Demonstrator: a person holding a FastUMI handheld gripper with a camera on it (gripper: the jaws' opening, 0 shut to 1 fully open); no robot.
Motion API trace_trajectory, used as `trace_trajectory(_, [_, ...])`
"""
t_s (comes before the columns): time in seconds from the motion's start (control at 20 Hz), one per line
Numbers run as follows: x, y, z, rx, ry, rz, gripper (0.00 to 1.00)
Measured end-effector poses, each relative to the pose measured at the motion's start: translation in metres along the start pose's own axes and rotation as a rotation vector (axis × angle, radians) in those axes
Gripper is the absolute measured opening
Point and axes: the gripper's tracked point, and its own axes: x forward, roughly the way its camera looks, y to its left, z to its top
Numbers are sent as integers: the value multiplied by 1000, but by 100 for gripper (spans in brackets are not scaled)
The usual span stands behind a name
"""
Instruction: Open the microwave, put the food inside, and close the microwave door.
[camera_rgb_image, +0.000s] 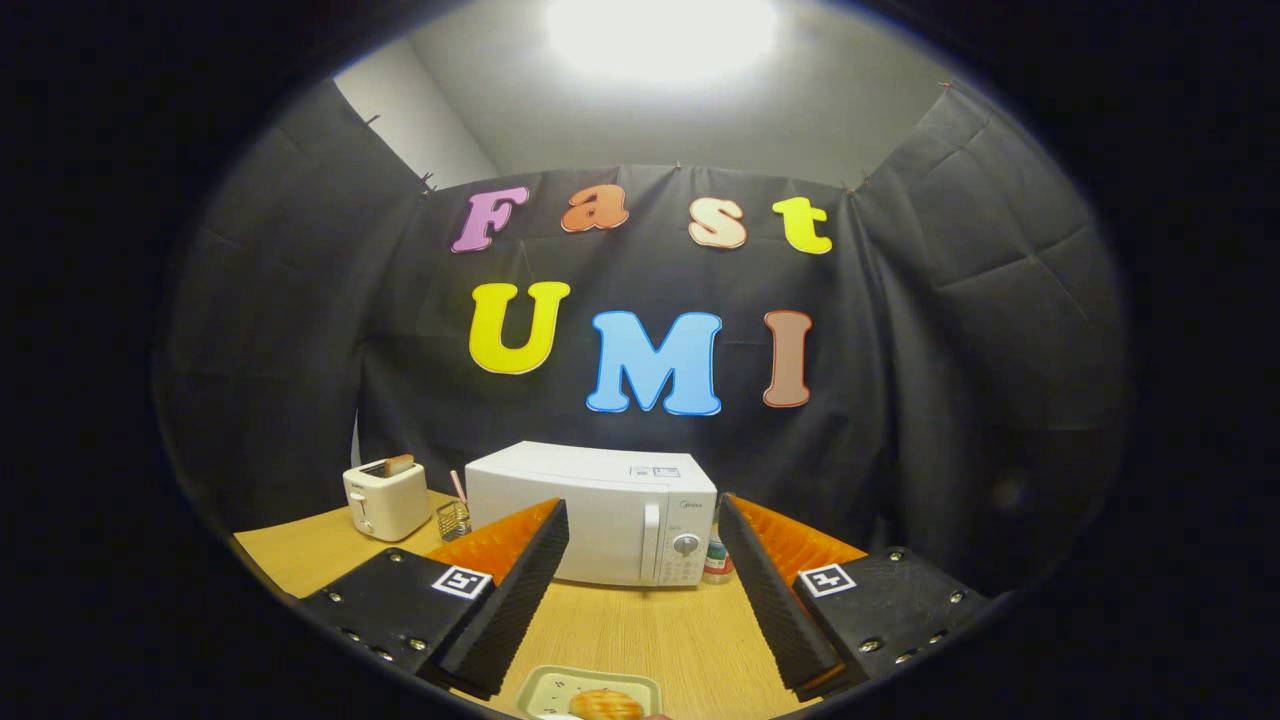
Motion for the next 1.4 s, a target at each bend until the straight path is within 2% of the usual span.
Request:
trace_trajectory(0.3, [27, -14, -16, 10, 14, -16, 96])
trace_trajectory(0.9, [124, -22, -56, 39, 70, 21, 96])
trace_trajectory(1.4, [210, -27, -114, 58, 171, 54, 96])
